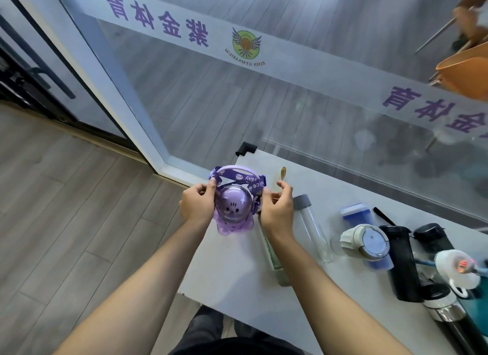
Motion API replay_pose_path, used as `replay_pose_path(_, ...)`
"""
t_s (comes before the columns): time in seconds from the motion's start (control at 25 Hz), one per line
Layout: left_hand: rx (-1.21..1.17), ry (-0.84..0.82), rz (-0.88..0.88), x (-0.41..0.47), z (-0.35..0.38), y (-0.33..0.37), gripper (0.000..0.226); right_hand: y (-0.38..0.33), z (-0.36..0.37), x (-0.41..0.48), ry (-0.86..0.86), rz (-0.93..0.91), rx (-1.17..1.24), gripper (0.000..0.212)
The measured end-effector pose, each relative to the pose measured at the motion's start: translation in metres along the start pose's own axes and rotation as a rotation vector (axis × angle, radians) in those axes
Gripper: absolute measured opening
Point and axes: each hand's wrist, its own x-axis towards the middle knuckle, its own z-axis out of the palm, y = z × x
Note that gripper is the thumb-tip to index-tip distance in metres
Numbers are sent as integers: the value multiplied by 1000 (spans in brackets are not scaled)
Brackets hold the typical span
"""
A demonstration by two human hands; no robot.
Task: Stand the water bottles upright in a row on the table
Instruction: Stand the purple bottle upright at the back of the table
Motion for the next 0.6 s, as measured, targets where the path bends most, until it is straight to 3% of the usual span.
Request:
replay_pose_path(0.08,7,40,17,1,1,2,31,4,-1,-2,19,-205,-60,39)
replay_pose_path(0.16,12,37,79,-1,-4,1,18,11,1,-3,-86,-293,-151,42)
replay_pose_path(0.28,47,-53,193,-7,-11,-9,11,24,4,3,-231,-187,-243,48)
replay_pose_path(0.36,67,-131,213,-13,-13,-14,20,30,2,3,-260,-115,-249,46)
replay_pose_path(0.48,-4,-292,131,-17,-10,-27,36,27,0,-12,-299,-5,-109,47)
replay_pose_path(0.6,-129,-355,57,-13,-4,-31,38,18,7,-18,-371,84,100,58)
